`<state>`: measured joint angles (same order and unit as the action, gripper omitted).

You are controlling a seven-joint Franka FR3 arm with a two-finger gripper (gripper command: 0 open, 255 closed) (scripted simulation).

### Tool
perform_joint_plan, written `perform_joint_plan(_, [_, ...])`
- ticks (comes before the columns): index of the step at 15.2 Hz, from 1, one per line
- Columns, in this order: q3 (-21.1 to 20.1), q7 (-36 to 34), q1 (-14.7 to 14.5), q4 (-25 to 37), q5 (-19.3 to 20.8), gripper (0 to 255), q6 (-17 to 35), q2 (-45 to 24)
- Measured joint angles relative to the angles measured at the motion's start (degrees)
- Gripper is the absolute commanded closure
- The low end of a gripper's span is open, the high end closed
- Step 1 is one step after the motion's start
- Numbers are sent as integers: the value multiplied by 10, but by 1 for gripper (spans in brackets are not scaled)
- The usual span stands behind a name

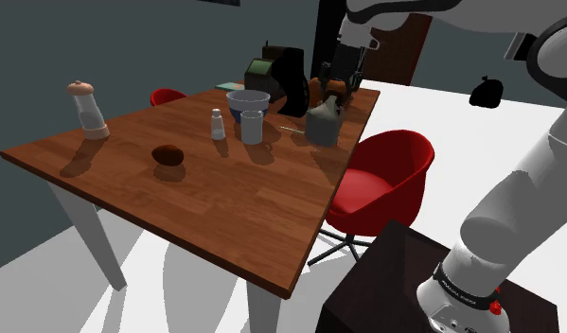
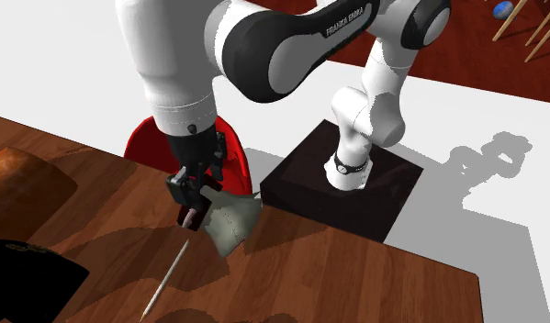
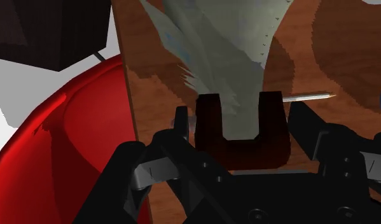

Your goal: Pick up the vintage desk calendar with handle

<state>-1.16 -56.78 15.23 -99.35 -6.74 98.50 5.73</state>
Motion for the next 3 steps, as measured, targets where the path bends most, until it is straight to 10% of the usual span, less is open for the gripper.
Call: perform_joint_plan(3, [-1,-5,-1,28,0,255,-22,-5])
